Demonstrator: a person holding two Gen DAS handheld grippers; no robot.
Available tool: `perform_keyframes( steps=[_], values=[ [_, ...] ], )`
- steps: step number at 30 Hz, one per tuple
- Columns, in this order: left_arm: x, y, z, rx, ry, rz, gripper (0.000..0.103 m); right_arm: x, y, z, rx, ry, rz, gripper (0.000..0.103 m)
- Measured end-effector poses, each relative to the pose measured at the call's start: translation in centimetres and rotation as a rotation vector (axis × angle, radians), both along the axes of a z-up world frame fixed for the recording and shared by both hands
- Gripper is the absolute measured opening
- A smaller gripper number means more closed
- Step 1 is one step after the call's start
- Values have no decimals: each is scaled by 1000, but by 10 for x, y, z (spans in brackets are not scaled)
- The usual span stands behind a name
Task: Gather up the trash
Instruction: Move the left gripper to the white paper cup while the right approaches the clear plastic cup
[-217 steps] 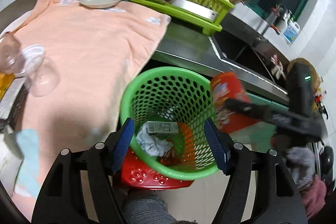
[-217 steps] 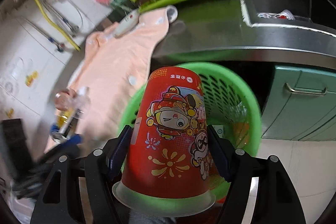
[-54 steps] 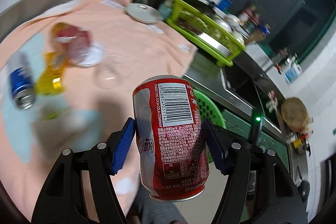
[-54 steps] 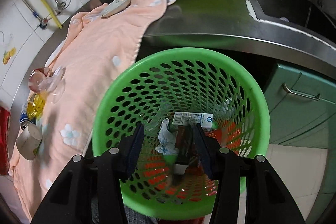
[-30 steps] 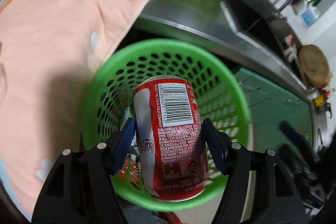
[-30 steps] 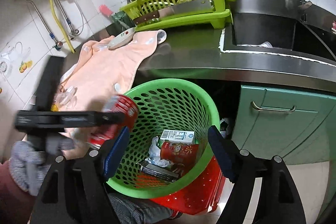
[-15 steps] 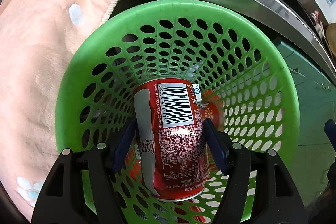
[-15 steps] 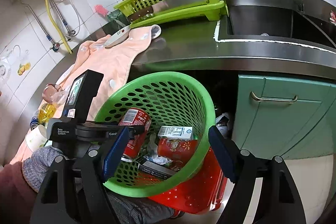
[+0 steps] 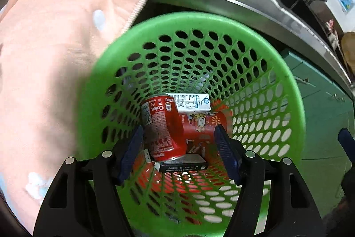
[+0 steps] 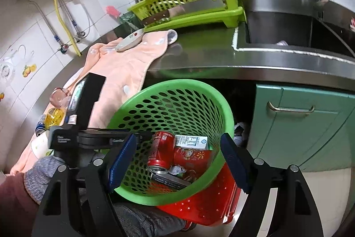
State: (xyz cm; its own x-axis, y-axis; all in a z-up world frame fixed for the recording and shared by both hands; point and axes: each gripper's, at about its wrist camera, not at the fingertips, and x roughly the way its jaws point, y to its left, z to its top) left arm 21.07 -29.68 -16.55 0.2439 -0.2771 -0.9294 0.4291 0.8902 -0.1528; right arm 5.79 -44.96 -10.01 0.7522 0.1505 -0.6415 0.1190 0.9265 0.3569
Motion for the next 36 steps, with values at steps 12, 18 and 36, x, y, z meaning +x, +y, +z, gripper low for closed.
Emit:
perform_keyframes(
  steps=[12,18,36],
  values=[
    [-28,103,77,-91,-156,115,67,26,56,35,-23,-53,141,79],
    [-46,168,105,-106,-242,199,70,54,115,47,-69,-62,274,83],
    [-96,325,122,-101,-334,387,80,146,247,39,-102,-70,448,86]
  ],
)
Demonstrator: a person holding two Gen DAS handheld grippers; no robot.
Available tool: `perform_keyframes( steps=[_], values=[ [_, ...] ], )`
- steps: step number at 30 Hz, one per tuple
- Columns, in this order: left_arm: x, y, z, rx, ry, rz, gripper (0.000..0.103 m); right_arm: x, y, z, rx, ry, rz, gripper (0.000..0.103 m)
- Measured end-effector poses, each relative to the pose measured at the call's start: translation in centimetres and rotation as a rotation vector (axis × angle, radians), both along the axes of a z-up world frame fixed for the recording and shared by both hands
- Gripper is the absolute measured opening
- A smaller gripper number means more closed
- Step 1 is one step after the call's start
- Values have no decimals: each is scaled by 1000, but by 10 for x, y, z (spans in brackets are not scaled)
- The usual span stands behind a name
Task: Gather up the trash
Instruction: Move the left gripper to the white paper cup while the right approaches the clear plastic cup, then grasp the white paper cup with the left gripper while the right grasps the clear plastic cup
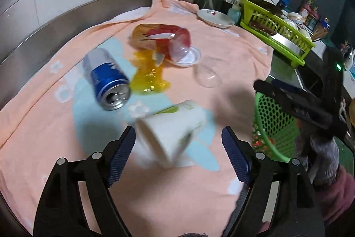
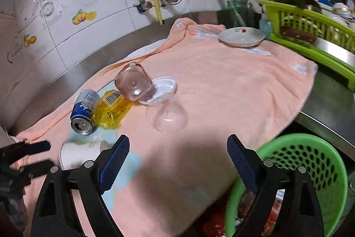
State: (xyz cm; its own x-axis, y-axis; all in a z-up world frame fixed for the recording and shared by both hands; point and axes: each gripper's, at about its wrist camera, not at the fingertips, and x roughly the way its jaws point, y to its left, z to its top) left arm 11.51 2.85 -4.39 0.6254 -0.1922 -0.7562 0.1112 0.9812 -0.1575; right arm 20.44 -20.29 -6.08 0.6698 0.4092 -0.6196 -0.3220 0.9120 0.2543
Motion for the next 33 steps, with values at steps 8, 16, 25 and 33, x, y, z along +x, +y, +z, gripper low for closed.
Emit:
perform_keyframes(
  steps=[8,16,25,33],
  values=[
    [0,21,-19,-11,19,-24,80,38,41,-13,-44,4,4,86],
    [9,25,-34,-18,40,-86,84,70,53,-30,-69,48,-24,86],
    [25,24,-45,-38,42,-151,91,90,62,-40,-79,95,-32,69],
    [38,23,-51,-71,31,-218,93,87,67,-43,-92,85,-14,60]
  ],
)
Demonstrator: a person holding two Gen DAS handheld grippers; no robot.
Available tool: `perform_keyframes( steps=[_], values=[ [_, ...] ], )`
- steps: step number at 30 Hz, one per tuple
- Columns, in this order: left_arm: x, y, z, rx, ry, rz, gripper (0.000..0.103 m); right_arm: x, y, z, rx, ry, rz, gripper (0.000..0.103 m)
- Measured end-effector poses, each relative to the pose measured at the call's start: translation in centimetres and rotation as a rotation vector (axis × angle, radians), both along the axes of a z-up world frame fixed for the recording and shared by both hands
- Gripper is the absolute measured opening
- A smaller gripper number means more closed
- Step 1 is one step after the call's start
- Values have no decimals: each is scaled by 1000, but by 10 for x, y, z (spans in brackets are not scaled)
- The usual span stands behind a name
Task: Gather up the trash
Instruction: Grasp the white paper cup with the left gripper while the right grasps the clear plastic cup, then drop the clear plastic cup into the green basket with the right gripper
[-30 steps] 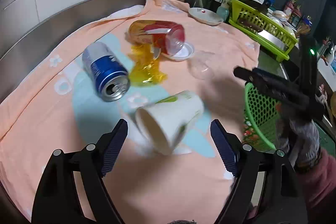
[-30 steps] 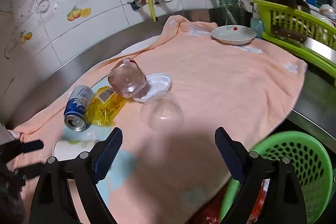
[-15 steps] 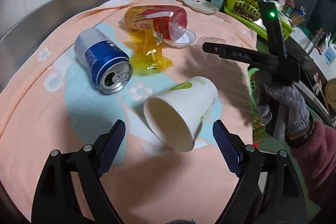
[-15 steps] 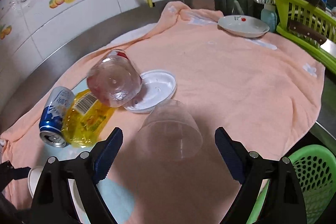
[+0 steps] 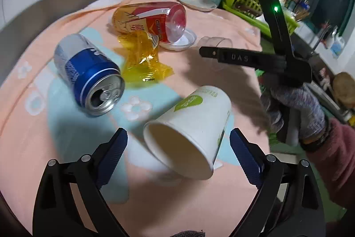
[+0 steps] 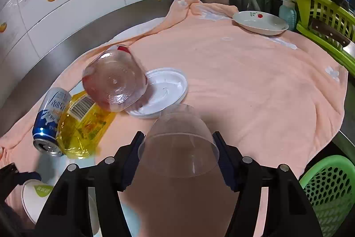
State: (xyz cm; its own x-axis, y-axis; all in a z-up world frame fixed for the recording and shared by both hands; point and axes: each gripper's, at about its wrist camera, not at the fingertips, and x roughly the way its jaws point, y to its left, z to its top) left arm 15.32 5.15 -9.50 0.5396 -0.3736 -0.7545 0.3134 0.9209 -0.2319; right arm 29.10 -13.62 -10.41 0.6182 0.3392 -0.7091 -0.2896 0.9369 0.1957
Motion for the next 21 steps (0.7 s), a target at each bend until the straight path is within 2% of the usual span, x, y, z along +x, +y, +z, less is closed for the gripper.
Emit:
perform_keyframes(
  steps=[12,18,21],
  values=[
    [14,-1,-11,-37,-14,-92,96,-42,-11,21,54,-42,48,60],
    [21,0,-19,-50,11,-90,96,-63,-27,34,64,-63,48,60],
    [19,2,-18,-54,-3,-82,95,-76,-39,37,58,-69,33,60]
  ],
)
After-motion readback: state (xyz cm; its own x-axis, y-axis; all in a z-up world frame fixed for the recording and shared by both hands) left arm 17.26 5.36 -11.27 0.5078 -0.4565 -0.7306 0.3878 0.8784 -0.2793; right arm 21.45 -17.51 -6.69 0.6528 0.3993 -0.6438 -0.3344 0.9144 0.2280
